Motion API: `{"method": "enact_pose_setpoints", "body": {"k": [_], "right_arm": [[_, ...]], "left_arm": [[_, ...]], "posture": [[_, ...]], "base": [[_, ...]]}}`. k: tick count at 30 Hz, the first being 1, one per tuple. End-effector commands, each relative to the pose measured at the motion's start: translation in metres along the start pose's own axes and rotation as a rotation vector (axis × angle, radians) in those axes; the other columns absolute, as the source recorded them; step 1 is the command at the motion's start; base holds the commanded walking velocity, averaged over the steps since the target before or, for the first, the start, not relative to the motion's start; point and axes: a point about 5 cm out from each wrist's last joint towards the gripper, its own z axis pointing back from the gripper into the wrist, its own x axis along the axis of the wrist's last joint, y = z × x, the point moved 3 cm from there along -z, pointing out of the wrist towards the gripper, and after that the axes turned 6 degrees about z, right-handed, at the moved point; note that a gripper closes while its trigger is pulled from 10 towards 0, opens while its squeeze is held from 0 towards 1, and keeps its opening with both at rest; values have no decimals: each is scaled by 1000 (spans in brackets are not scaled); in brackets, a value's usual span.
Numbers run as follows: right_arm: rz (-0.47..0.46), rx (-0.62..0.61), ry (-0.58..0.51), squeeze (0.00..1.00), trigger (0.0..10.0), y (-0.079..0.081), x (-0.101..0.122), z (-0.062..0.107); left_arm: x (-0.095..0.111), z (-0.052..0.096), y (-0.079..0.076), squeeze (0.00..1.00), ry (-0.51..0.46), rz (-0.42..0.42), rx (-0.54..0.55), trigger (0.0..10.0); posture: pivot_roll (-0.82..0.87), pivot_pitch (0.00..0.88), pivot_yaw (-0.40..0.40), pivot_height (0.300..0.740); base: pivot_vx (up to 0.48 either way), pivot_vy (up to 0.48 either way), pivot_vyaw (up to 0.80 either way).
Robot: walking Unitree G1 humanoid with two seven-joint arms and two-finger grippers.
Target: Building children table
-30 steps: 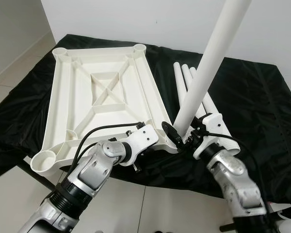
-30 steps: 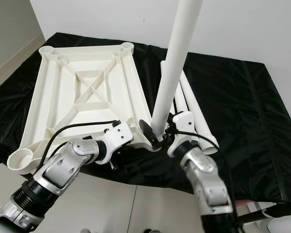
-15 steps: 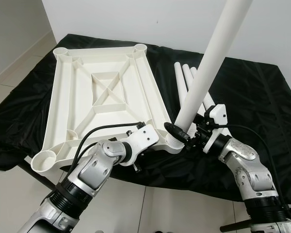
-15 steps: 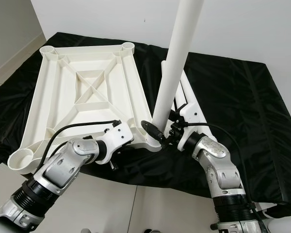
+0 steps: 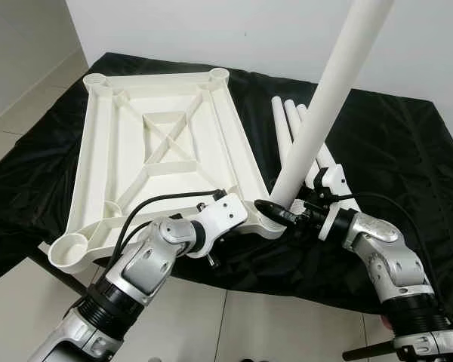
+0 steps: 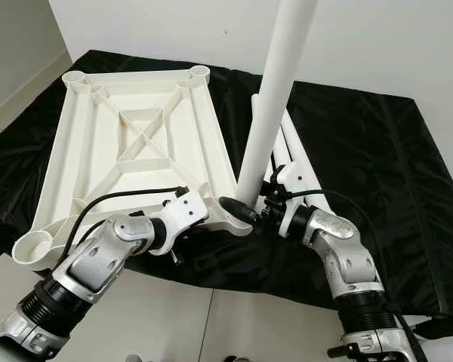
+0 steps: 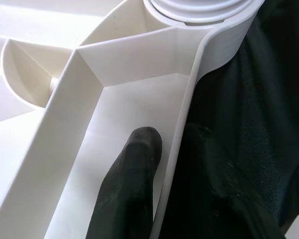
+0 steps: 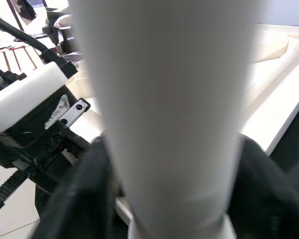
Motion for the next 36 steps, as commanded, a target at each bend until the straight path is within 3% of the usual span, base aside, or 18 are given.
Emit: {"method": "enact_pose_setpoints", "body": {"k": [1, 12, 13, 20, 36], "right_arm": [[-4, 15, -8, 0, 0, -1, 0, 2], [-11, 22, -29, 0, 0, 3, 3, 2], [-16, 2, -30, 0, 10000, 6, 2, 1], [-37, -21, -47, 0, 10000, 14, 2, 0], [-47, -229, -126, 0, 10000, 19, 14, -6]], "left_arm": [[0, -1, -8, 0, -6, -4, -44, 10000], [-1, -2, -10, 0, -4, -6, -49, 10000], [-1, -3, -11, 0, -6, -5, -50, 10000], [0, -3, -10, 0, -8, -5, -50, 10000], [1, -3, -7, 0, -4, 17, -34, 10000]], "posture": [[-97, 146, -7, 740], [-101, 140, -9, 740], [-103, 143, -8, 740], [-105, 149, -10, 740], [-104, 161, -9, 740]], "base": [[0, 0, 0], [0, 0, 0], [0, 0, 0], [0, 0, 0], [0, 0, 0]]}}
